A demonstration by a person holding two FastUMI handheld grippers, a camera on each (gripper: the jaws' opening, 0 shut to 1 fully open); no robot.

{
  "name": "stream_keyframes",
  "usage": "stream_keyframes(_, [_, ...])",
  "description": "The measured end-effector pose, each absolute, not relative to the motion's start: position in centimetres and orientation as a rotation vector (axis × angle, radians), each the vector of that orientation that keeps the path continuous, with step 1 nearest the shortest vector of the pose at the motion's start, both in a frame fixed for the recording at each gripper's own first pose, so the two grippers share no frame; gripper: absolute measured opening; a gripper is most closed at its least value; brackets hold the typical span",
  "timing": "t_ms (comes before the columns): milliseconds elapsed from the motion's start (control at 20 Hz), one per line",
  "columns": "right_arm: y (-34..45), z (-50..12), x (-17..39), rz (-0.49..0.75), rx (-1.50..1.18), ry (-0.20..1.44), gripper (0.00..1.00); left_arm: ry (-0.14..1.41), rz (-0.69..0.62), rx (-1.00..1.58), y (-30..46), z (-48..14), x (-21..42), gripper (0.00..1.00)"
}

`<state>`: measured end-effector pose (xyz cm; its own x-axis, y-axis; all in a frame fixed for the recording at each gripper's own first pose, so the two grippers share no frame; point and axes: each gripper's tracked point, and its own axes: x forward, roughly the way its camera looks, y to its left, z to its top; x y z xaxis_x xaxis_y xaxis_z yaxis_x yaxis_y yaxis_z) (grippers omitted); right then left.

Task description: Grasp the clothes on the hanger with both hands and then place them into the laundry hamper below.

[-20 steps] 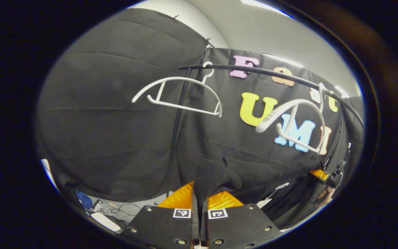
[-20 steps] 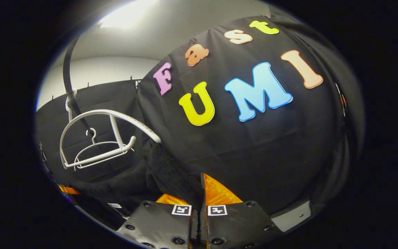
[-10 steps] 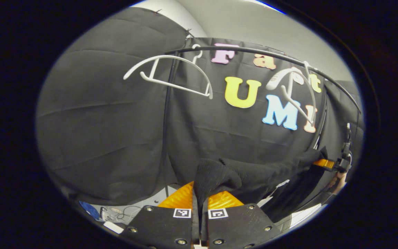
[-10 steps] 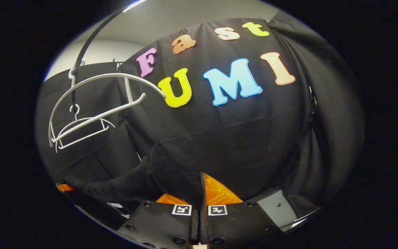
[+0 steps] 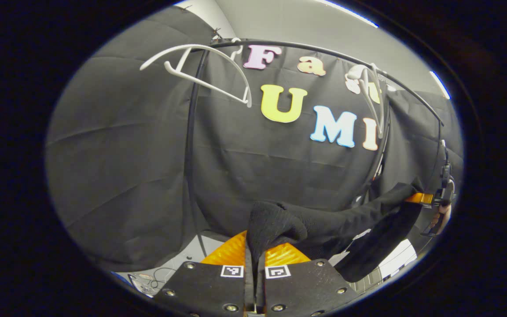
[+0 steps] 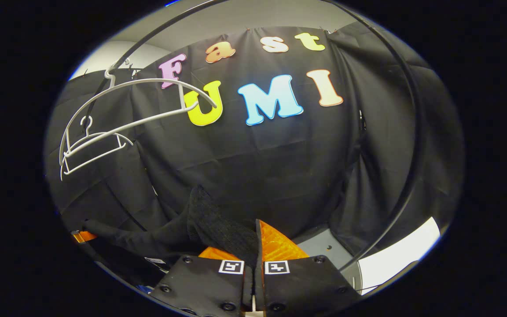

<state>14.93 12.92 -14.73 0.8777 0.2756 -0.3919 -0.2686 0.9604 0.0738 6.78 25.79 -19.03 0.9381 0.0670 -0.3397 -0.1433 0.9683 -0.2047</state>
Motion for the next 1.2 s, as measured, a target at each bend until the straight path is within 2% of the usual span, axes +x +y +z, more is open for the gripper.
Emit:
stream_keyframes(350, [10.8, -17.8, 10.9, 0.196, 0.059, 0.488, 0.04, 0.396, 0.005, -0.208, 22.0, -21.8, 7.3, 0.05])
stream_keyframes(950, [11.4, -28.7, 7.6, 0.144, 0.165, 0.702, 0.04, 0.593, -0.113, -0.166, 14.5, -31.2, 6.7, 0.04])
stream_keyframes(1200, [12.6, -31.9, 7.5, 0.168, 0.139, 0.75, 0.03, 0.668, -0.167, -0.216, 10.0, -34.8, 7.2, 0.05])
